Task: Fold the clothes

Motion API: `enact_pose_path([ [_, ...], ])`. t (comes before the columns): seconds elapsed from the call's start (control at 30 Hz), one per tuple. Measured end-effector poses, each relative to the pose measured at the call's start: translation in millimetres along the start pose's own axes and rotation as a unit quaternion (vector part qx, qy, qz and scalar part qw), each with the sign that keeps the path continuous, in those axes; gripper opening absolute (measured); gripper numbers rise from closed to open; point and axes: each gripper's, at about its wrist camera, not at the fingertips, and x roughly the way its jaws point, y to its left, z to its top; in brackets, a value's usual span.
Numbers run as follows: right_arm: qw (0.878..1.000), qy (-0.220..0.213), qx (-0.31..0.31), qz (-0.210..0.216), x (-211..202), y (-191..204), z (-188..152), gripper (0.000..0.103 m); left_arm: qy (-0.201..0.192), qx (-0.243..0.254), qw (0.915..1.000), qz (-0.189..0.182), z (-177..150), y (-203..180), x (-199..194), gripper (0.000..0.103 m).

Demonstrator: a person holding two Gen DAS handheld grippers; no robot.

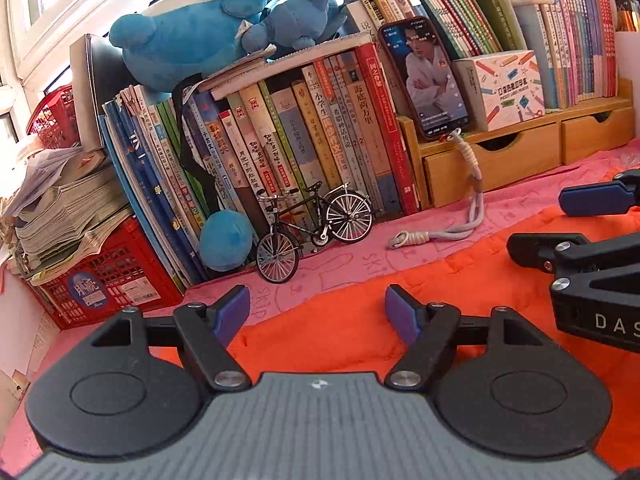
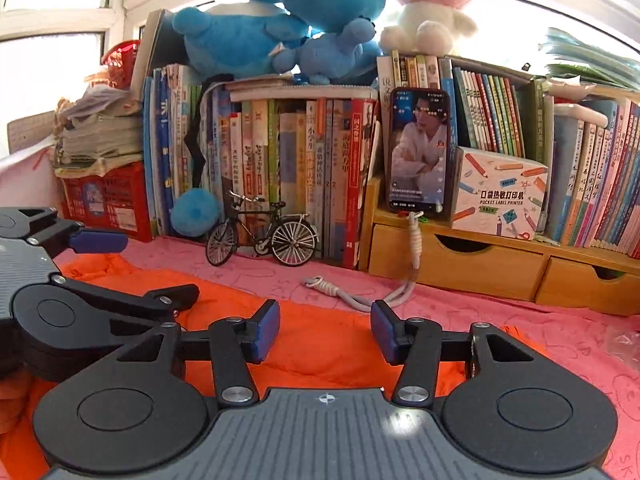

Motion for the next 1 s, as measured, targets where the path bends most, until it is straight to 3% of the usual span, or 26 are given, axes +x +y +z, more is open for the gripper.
enact_pose_path([
  [0.17, 0.992, -0.001, -0.085, -0.093, 22, 20, -27, 0.062, -0.001, 0.026, 0.9988, 0.04, -21, 2, 19, 0.081],
  [0.4, 0.967, -0.031, -0.202, -0.149, 25, 44, -51, 0.064, -0.015, 0.055, 0.9962, 0.066, -41, 6, 26, 0.088],
  [0.7, 0.963, -0.035, -0.194, -0.183, 25, 18, -58, 0.079, -0.017, 0.055, 0.9946, 0.086, -51, 19, 33, 0.094],
  [1.0, 0.971, 0.017, -0.097, -0.218, 25, -42, -65, 0.086, 0.017, 0.018, 0.9953, 0.094, -57, 58, 46, 0.101],
])
